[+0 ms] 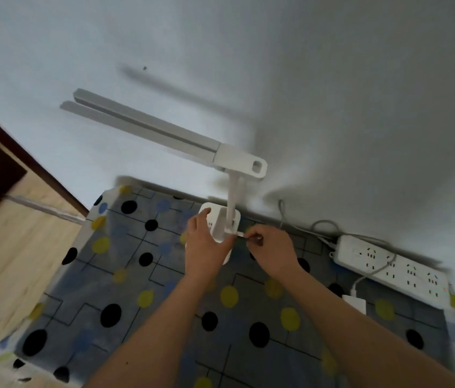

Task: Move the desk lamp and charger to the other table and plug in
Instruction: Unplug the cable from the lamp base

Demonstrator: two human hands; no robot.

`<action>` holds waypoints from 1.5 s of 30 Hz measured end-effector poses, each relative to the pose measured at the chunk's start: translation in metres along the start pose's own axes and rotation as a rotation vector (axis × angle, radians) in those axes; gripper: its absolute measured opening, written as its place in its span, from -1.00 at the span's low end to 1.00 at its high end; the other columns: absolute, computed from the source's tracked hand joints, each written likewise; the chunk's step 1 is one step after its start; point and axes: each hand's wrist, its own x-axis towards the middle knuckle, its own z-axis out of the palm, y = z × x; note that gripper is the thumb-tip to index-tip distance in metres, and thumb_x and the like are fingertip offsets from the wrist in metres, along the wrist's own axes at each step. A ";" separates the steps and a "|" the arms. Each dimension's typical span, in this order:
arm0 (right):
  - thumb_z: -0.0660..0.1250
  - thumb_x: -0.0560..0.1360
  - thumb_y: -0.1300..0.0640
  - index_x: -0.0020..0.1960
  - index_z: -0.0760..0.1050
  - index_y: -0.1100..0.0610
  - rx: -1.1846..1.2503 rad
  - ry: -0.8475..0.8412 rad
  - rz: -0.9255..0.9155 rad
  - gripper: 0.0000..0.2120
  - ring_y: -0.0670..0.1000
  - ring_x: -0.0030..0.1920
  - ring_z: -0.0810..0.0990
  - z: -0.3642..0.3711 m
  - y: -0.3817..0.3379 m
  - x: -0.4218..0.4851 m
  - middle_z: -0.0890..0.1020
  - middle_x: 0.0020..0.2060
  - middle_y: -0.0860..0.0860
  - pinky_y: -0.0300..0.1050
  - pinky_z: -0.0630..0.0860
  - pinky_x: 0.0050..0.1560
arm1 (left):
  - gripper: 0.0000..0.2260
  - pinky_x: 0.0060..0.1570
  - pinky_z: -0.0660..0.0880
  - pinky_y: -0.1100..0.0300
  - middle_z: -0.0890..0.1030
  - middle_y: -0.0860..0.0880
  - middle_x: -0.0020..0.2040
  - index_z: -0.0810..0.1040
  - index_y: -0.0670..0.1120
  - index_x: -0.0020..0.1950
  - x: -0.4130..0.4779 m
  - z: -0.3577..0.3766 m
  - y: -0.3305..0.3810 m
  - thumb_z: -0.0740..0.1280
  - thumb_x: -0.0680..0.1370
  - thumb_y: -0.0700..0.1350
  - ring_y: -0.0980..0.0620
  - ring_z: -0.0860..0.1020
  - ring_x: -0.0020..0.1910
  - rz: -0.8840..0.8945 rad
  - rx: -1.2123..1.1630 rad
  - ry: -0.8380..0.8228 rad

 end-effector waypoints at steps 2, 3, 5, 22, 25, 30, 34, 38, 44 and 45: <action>0.28 0.49 0.23 0.05 0.61 0.07 -0.029 -0.030 0.017 -0.80 0.02 0.01 0.60 0.007 -0.002 0.007 0.66 0.02 0.01 -0.15 0.49 0.05 | -0.27 0.07 0.33 0.16 0.36 -0.05 0.36 0.25 0.00 0.45 0.011 0.003 -0.004 0.50 0.37 0.04 -0.05 0.39 0.29 -0.028 -0.031 -0.075; 0.27 0.50 0.23 0.07 0.60 0.07 -0.040 -0.040 0.027 -0.79 0.02 0.03 0.60 0.010 -0.003 0.010 0.65 0.04 0.00 -0.14 0.50 0.05 | -0.29 0.06 0.34 0.15 0.38 -0.04 0.34 0.28 0.02 0.44 0.016 0.004 -0.006 0.51 0.36 0.04 -0.05 0.40 0.28 -0.030 -0.026 -0.092; 0.25 0.51 0.23 0.10 0.60 0.06 -0.075 -0.058 0.034 -0.76 0.04 0.04 0.59 0.016 -0.004 0.017 0.65 0.06 0.01 -0.12 0.52 0.06 | -0.34 0.08 0.40 0.11 0.43 -0.02 0.30 0.34 0.05 0.38 0.025 0.007 -0.009 0.51 0.34 0.03 -0.04 0.44 0.25 -0.022 -0.018 -0.123; 0.26 0.51 0.20 0.06 0.50 0.06 -0.358 -0.065 0.079 -0.85 0.09 -0.03 0.60 0.048 0.009 0.054 0.60 0.00 0.05 -0.06 0.54 -0.10 | -0.54 -0.22 0.38 0.29 0.48 0.05 -0.08 0.45 -0.04 0.15 0.056 0.028 -0.020 0.33 0.28 0.06 0.04 0.50 -0.11 0.185 0.090 -0.244; 0.21 0.54 0.19 0.05 0.49 0.06 -0.378 -0.065 0.064 -0.86 0.09 -0.05 0.59 0.049 0.013 0.057 0.59 -0.02 0.05 -0.04 0.54 -0.10 | -0.53 -0.12 0.48 0.10 0.49 0.00 -0.02 0.44 -0.06 0.19 0.055 0.029 -0.022 0.38 0.31 0.00 -0.02 0.49 -0.05 0.202 0.120 -0.226; 0.19 0.55 0.18 0.05 0.49 0.04 -0.330 -0.052 0.014 -0.85 0.08 -0.06 0.58 0.050 0.020 0.056 0.59 -0.02 0.02 -0.04 0.55 -0.09 | -0.54 -0.12 0.47 0.10 0.49 0.03 -0.04 0.44 -0.04 0.18 0.054 0.030 -0.023 0.38 0.31 0.01 0.02 0.47 -0.08 0.208 0.126 -0.194; 0.20 0.56 0.15 0.02 0.51 0.04 -0.259 -0.056 0.031 -0.88 0.05 -0.07 0.57 0.051 0.023 0.056 0.60 -0.02 0.01 -0.06 0.53 -0.11 | -0.55 -0.12 0.39 0.16 0.51 0.03 -0.03 0.45 -0.04 0.18 0.054 0.030 -0.024 0.38 0.31 0.01 0.05 0.45 -0.09 0.206 0.108 -0.193; 0.22 0.55 0.16 0.00 0.50 0.07 -0.266 -0.091 0.036 -0.90 0.05 -0.07 0.56 0.050 0.023 0.058 0.59 -0.02 0.02 -0.06 0.52 -0.11 | -0.56 -0.12 0.40 0.15 0.54 -0.01 -0.01 0.44 -0.03 0.18 0.054 0.029 -0.023 0.39 0.32 -0.01 0.04 0.47 -0.08 0.203 0.108 -0.192; 0.21 0.55 0.19 0.00 0.47 0.10 -0.321 -0.102 0.038 -0.92 0.06 -0.08 0.57 0.050 0.021 0.058 0.57 -0.02 0.03 -0.08 0.49 -0.15 | -0.54 -0.07 0.51 0.01 0.57 -0.07 -0.01 0.44 -0.08 0.19 0.052 0.027 -0.020 0.39 0.32 -0.04 -0.07 0.53 -0.04 0.196 0.107 -0.203; 0.21 0.55 0.20 -0.01 0.46 0.10 -0.334 -0.097 0.033 -0.92 0.06 -0.08 0.57 0.050 0.021 0.057 0.57 -0.02 0.03 -0.09 0.47 -0.16 | -0.54 -0.07 0.52 0.01 0.57 -0.08 -0.01 0.44 -0.09 0.19 0.052 0.027 -0.020 0.40 0.32 -0.05 -0.08 0.53 -0.04 0.196 0.106 -0.200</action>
